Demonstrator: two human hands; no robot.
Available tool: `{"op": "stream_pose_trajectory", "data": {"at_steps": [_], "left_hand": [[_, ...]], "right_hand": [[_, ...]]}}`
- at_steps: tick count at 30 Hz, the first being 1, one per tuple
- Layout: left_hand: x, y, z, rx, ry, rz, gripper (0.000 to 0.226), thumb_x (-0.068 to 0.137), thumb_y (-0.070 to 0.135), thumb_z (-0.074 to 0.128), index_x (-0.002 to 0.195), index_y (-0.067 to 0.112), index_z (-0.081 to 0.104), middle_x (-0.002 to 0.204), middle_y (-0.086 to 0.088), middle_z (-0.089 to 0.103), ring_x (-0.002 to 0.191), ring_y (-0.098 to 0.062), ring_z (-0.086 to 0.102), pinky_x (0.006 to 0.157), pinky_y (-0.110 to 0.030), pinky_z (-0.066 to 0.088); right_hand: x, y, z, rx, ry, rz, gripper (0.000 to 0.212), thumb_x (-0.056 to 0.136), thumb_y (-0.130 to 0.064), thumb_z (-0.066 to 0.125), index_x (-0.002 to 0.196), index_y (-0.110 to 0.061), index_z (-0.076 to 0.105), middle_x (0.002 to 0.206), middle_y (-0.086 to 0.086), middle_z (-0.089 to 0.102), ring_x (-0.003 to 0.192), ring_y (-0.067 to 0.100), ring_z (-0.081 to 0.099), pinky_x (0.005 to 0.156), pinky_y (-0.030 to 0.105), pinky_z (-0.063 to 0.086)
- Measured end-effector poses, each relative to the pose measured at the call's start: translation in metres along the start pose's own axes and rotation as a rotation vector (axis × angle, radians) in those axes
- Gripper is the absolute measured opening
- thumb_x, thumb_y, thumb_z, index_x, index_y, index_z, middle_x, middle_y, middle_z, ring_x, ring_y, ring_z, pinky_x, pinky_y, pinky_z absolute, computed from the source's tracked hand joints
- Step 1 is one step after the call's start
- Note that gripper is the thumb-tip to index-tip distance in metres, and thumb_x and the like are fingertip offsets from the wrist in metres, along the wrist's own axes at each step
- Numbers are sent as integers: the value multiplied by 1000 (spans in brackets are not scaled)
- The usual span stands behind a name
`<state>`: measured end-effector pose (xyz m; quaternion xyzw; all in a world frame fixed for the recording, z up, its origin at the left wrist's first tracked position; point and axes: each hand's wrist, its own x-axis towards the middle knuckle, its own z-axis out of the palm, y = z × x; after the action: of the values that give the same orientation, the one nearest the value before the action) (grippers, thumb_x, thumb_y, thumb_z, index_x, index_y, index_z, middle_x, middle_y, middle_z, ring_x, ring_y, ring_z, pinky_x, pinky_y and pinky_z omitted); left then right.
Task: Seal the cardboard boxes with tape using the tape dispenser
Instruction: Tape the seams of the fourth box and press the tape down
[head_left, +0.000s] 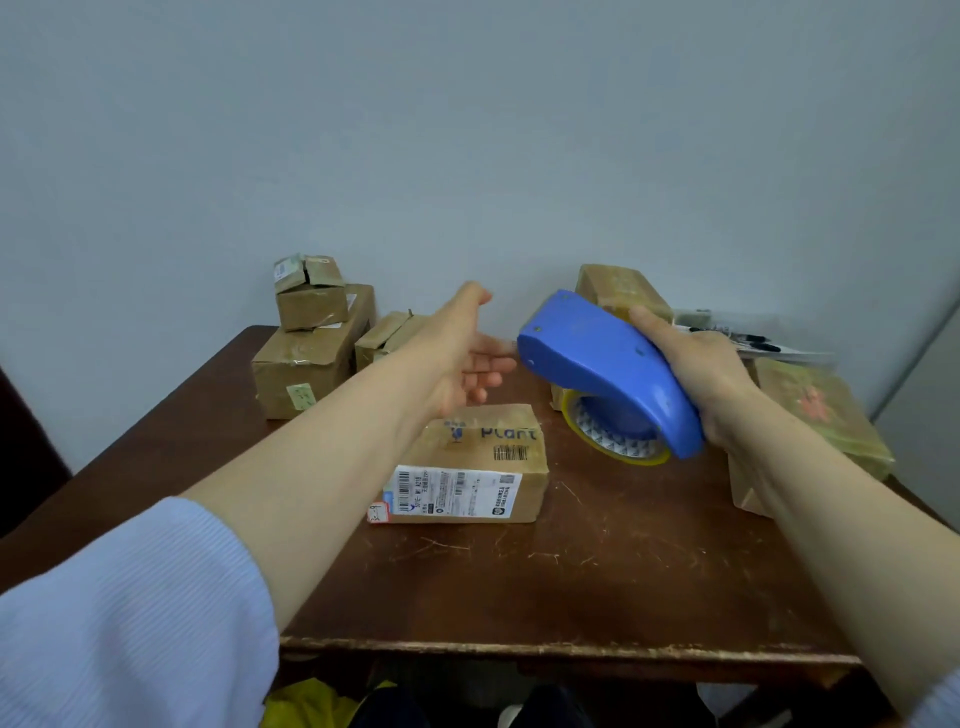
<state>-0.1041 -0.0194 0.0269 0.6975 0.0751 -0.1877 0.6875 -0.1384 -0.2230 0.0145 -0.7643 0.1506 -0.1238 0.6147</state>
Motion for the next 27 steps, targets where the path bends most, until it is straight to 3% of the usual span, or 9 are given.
{"op": "stream_pose_trajectory", "data": {"at_steps": [4,6,8,12,16,19,22,25,27], "left_hand": [[0,-2,-4,31,-54,-49,49,86,56,50,82,8,59,71,-4,61,57,-14,46,45,-22,30],[1,-5,-5,1,-53,-25,33,87,44,56,77,13,55,62,-1,54,53,-12,43,42,-20,29],[0,-7,-5,-50,-43,-4,23,90,30,55,73,15,54,60,-1,51,51,-11,41,41,-18,27],[2,-11,-12,-105,-13,25,21,94,10,52,73,14,54,61,0,53,50,-7,39,35,-14,24],[10,-14,-25,65,121,171,16,89,-3,52,78,6,60,50,-2,53,43,-10,39,37,-16,22],[9,-15,-35,271,226,304,13,91,3,54,92,7,66,69,-10,51,49,-14,32,42,-19,23],[9,-16,-44,293,274,365,12,91,6,59,96,14,67,66,-4,52,47,-11,34,47,-20,33],[17,-20,-60,256,339,342,13,89,12,65,98,3,71,70,-2,61,50,-14,35,46,-25,31],[19,-25,-79,254,390,319,12,88,18,68,87,7,72,67,-2,63,60,-16,43,48,-24,32]], "right_hand": [[-4,-7,4,-38,-32,-50,45,84,-49,63,59,-13,53,52,2,56,46,18,51,51,27,40],[-3,-10,7,-58,-50,-61,44,83,-50,64,60,-13,56,49,0,58,46,18,53,51,26,42],[-2,-12,10,-61,-73,-70,43,81,-51,65,66,-11,59,59,4,62,53,22,55,56,28,43],[-1,-18,16,-44,-162,-84,43,78,-51,69,82,-8,68,77,10,67,65,25,60,65,31,48],[2,-25,19,-158,-373,-130,66,46,-60,76,85,-7,73,81,12,72,67,25,64,69,32,49],[6,-34,22,-387,-508,-185,73,37,-64,83,80,-7,71,80,11,73,69,25,64,69,34,49],[6,-43,30,-570,-583,-238,76,27,-62,79,85,-14,72,82,3,74,75,20,69,73,33,53],[2,-49,36,-669,-605,-283,61,38,-54,89,83,-18,69,80,0,73,77,19,69,69,31,53],[5,-50,30,-675,-600,-279,51,47,-47,88,84,-16,70,84,4,73,79,23,69,71,33,52]]}}
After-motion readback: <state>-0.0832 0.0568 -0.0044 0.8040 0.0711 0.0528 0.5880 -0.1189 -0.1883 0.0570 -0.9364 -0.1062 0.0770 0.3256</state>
